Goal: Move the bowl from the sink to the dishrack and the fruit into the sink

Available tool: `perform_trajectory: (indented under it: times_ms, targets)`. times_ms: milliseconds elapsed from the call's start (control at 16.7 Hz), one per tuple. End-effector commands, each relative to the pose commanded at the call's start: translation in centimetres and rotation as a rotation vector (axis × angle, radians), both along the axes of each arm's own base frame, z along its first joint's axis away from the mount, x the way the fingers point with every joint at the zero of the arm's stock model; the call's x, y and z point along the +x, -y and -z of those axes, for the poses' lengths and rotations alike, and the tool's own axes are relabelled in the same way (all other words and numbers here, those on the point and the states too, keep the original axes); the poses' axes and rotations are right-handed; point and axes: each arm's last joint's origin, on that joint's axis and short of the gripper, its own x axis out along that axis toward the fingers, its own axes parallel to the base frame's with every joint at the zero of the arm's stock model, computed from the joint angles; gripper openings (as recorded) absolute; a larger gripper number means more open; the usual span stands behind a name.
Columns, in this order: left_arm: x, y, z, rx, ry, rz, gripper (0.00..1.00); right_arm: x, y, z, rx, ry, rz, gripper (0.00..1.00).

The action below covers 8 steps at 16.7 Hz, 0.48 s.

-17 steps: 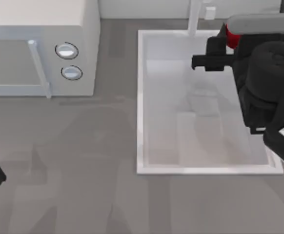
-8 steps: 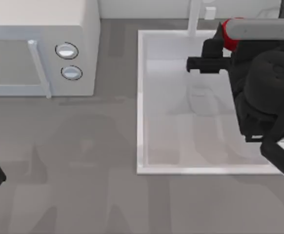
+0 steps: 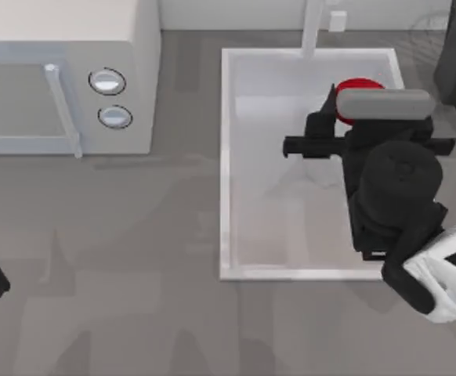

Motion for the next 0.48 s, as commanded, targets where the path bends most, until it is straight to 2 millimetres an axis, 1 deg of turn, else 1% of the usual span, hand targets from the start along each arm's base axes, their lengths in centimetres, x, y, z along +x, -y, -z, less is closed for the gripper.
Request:
perform_trajectory:
  times_ms: [180, 300, 420, 480]
  targets:
    - [0.0, 0.0, 0.0, 0.000, 0.000, 0.000, 1.00, -0.4, 0.2, 3.6, 0.006, 0.010, -0.006, 0.00]
    - [0.0, 0.0, 0.0, 0.000, 0.000, 0.000, 1.00, -0.8, 0.5, 5.5, 0.006, 0.011, -0.010, 0.00]
    - [0.0, 0.0, 0.0, 0.000, 0.000, 0.000, 1.00, -1.2, 0.8, 6.8, 0.001, 0.005, -0.013, 0.00]
    - [0.0, 0.0, 0.0, 0.000, 0.000, 0.000, 1.00, -1.3, 0.9, 7.1, -0.001, 0.003, -0.014, 0.00]
